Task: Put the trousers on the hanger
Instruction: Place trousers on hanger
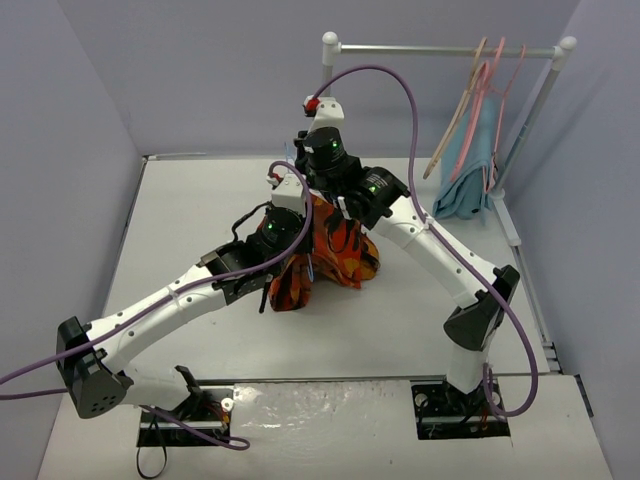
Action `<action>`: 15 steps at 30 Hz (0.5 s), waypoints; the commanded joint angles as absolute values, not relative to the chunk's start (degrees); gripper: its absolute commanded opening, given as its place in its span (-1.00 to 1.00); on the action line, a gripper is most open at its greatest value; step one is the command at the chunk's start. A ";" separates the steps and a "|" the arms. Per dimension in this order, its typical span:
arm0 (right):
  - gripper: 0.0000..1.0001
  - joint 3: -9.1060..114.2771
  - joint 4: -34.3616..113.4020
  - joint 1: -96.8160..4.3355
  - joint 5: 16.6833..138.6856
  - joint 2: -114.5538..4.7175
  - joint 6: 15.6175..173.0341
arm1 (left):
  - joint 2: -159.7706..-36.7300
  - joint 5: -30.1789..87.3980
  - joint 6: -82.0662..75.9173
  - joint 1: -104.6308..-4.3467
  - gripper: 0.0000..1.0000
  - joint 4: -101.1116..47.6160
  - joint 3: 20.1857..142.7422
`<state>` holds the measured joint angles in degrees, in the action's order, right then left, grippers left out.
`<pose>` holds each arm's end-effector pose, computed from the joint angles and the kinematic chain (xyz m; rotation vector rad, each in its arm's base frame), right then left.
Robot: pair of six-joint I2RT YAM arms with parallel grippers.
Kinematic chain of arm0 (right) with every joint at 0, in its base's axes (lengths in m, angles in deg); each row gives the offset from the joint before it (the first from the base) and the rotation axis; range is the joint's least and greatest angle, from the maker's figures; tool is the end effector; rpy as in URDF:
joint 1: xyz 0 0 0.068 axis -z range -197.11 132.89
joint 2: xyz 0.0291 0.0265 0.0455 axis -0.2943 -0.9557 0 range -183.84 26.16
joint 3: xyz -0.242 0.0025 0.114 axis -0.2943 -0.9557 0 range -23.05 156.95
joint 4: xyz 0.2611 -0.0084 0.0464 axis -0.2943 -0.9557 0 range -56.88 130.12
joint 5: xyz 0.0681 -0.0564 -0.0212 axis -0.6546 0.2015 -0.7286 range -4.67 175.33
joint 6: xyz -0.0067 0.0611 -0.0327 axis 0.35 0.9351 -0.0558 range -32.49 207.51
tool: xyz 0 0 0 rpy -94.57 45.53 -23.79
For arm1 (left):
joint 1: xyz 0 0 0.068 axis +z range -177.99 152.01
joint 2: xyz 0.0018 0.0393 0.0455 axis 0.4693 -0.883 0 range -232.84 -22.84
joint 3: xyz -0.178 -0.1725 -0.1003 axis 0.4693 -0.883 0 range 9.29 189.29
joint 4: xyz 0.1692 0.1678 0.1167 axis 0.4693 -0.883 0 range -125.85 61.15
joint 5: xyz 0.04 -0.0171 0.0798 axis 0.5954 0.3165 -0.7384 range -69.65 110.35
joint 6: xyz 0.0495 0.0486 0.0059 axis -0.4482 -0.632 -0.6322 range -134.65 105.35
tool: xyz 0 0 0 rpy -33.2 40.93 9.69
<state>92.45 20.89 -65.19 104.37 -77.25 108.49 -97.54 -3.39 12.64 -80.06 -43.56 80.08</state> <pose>0.3061 0.3132 0.4599 -0.1545 1.7203 0.6185 0.2170 -0.2414 0.3655 0.1264 1.9017 -0.5595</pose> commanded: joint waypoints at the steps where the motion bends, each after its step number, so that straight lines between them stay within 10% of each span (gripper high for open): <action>1: -1.00 95.25 28.25 -65.72 106.24 -70.78 110.19 | -96.59 -5.41 12.06 -80.37 -0.75 -41.34 84.89; 9: -0.94 93.84 28.31 -65.19 105.27 -68.31 109.43 | -94.93 -5.35 10.57 -80.37 -1.00 -41.92 87.46; 15: -0.17 90.94 28.25 -64.16 103.49 -65.75 109.23 | -90.76 -6.27 10.44 -80.37 -1.00 -41.70 87.09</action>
